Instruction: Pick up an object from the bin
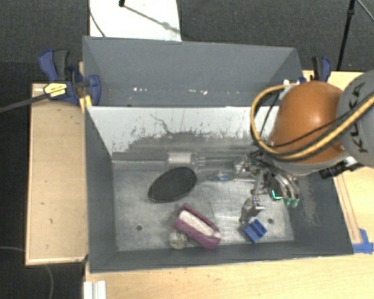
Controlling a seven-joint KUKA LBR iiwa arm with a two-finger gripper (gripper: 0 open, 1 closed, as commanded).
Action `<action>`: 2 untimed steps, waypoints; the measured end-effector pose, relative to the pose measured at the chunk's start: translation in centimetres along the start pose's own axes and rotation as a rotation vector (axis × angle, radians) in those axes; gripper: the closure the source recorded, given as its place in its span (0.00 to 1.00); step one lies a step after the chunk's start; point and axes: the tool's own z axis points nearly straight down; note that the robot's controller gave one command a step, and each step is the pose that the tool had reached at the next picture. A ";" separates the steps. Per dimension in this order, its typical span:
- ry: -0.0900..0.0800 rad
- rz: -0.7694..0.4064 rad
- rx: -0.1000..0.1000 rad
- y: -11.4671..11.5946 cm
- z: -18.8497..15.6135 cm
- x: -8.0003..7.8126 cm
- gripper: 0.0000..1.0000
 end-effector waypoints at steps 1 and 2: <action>-0.010 -0.178 -0.001 4.3 3.8 -7.1 0.00; 0.001 -0.183 -0.001 10.1 9.8 -7.3 0.00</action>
Offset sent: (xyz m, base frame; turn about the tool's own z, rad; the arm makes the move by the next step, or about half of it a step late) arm 0.0689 0.0420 -0.0379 -0.1775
